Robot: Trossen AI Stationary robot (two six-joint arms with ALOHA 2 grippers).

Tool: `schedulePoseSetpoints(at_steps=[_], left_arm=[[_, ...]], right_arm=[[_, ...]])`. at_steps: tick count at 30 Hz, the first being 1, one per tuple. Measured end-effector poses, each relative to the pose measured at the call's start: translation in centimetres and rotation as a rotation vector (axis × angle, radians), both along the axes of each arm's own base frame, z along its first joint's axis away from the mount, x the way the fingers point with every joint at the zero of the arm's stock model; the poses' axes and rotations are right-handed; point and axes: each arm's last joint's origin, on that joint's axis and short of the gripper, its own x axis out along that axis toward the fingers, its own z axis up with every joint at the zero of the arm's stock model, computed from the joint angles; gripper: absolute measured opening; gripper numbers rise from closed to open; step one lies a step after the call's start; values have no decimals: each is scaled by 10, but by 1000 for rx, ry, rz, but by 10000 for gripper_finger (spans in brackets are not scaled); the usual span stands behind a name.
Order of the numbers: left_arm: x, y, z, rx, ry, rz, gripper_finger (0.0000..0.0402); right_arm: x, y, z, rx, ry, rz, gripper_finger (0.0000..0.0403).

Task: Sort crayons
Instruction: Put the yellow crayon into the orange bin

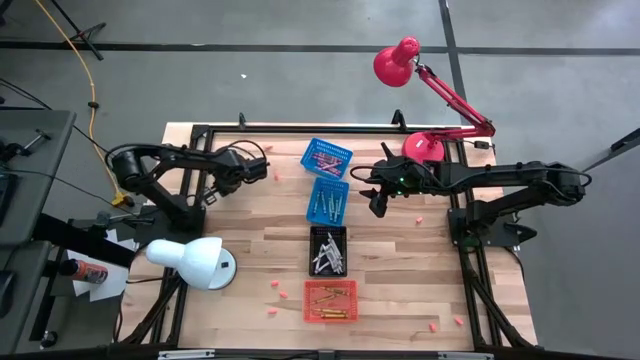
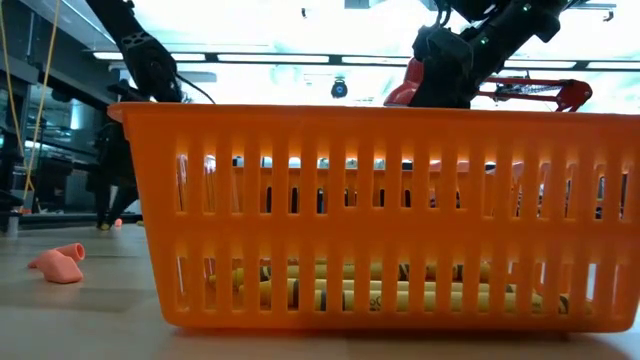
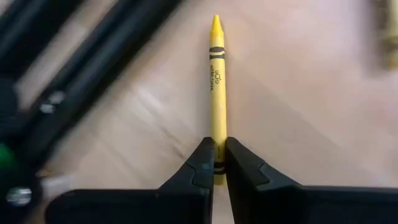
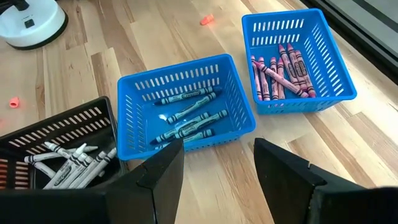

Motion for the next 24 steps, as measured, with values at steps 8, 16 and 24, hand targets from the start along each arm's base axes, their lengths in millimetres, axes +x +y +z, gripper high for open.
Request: schedulePoseSetpoints(at_steps=[8, 16, 24], left_arm=[[18, -2, 17, 101, -197, -156, 2], [35, -11, 47, 235, -396, -437, 1], [45, -26, 95, 434, -557, -927, 0]], right_arm=[[0, 0, 0, 29, -9, -24, 188], [1, 0, 2, 40, -32, -29, 188], [5, 0, 6, 30, -89, -26, 188]])
